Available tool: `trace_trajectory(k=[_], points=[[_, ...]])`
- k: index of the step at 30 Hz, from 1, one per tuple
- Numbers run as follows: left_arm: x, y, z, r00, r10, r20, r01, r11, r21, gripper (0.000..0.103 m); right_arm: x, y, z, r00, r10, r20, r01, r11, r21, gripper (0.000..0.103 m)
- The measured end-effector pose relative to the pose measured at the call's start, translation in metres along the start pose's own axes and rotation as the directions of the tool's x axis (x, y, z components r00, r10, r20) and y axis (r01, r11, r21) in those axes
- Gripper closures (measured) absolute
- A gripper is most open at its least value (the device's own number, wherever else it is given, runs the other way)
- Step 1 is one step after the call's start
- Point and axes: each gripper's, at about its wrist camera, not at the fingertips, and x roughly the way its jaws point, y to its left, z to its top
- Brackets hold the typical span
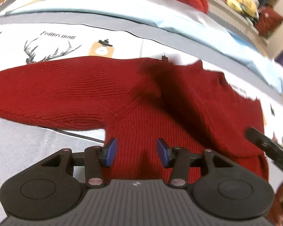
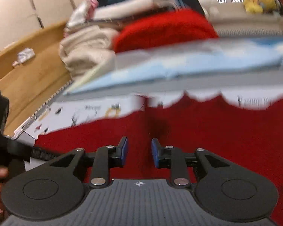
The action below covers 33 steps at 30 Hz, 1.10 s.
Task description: Fold small clothes
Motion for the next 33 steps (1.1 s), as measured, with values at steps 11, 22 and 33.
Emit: trace_trajectory(k=[11,22,33], points=[[0.019,0.040,0.006,0.994,-0.110,-0.001,0.107,0.972,-0.209,0.067,-0.046,-0.042,-0.011,0.959,-0.283,-0.014,0.276,0.925,0.262,0.054],[0.078,0.047,0.001,0.971,-0.227,-0.078,0.172,0.884,-0.434,0.067,-0.034,-0.166,-0.036,0.910,-0.345,-0.230,0.405,0.615,0.677,0.055],[0.000,-0.017,0.025,0.873,-0.229,0.432,0.251,0.968,0.005,0.092,-0.059,-0.187,-0.052,0.931,-0.366,0.001,0.143,0.367,0.919,0.089]])
